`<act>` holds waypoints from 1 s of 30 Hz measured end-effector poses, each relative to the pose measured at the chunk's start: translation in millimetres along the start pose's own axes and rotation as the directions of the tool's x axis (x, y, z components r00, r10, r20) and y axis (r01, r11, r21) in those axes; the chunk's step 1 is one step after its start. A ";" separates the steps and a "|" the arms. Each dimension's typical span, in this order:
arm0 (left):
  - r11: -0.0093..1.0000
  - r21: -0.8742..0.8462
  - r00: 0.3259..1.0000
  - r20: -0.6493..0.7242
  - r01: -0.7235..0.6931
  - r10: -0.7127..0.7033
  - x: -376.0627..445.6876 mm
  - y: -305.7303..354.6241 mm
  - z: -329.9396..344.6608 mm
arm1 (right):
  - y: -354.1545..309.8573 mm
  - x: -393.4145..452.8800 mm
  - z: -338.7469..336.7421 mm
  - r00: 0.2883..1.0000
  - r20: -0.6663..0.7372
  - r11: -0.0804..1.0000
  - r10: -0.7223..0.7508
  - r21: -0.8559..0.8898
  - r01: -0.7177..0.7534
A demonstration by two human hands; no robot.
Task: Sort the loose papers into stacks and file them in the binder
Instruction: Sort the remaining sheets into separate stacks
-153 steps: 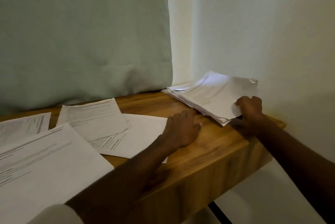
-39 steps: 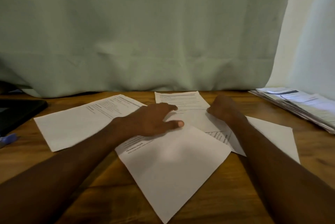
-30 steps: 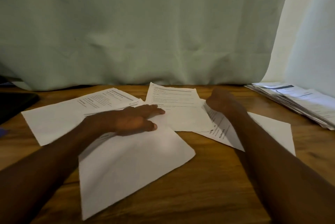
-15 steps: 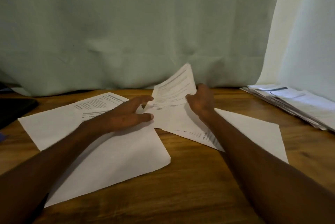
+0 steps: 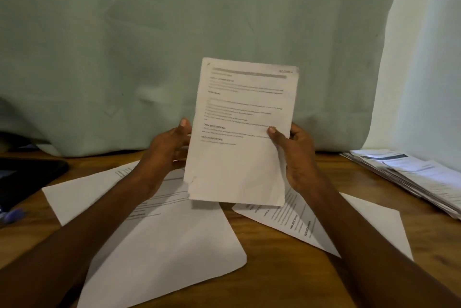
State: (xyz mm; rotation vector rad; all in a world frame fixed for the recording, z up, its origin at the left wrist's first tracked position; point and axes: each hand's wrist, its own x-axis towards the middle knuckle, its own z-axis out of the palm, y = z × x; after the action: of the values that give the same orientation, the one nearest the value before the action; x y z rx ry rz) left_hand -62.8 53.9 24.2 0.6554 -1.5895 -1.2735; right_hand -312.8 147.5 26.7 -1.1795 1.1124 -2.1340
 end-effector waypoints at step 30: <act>0.994 -0.103 0.992 -0.117 0.044 -0.056 10.3 -36.4 -16.2 | 38.7 34.5 -73.7 0.937 -0.179 0.023 0.300 -0.980 -0.195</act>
State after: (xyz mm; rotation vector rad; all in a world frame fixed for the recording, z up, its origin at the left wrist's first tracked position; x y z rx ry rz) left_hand -57.7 27.0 -6.5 0.6990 -1.4104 -1.3173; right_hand -393.3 133.0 -11.2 -1.3027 2.7205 -0.6929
